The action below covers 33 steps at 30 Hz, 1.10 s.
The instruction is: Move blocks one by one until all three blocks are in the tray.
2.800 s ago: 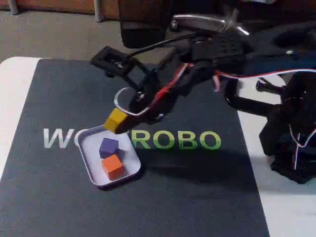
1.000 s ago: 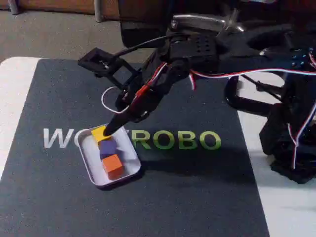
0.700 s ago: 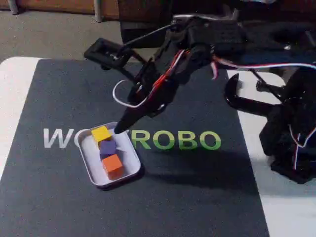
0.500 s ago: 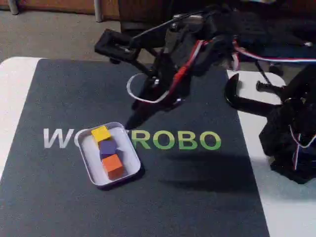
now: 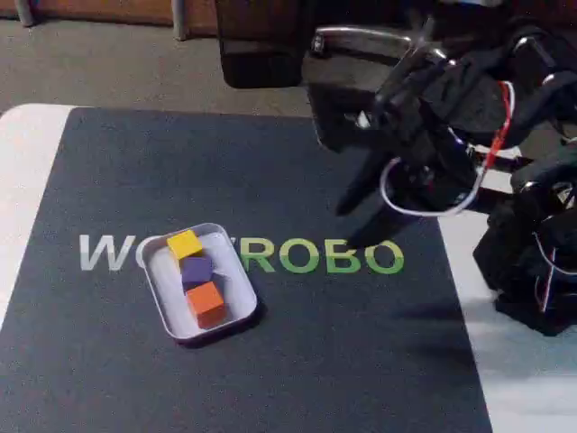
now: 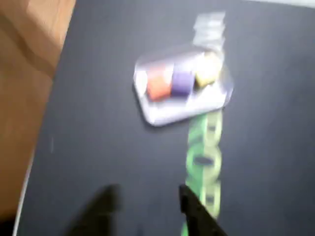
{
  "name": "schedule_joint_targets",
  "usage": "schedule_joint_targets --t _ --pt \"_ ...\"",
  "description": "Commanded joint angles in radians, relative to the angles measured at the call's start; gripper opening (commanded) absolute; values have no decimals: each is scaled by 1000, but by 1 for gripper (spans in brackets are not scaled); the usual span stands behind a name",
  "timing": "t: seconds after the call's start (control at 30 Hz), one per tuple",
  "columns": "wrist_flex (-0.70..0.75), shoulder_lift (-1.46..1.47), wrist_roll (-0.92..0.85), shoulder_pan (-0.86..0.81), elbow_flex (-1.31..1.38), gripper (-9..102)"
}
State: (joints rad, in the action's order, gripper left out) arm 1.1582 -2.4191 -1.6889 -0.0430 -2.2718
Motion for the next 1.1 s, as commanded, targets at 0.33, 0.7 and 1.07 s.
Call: schedule_joint_targets --t 0.33,0.7,1.07 --pt "115 -709 -49 130 -503 1" --pt "189 -891 -55 150 -753 1" --pt "135 -890 -80 94 -899 0"
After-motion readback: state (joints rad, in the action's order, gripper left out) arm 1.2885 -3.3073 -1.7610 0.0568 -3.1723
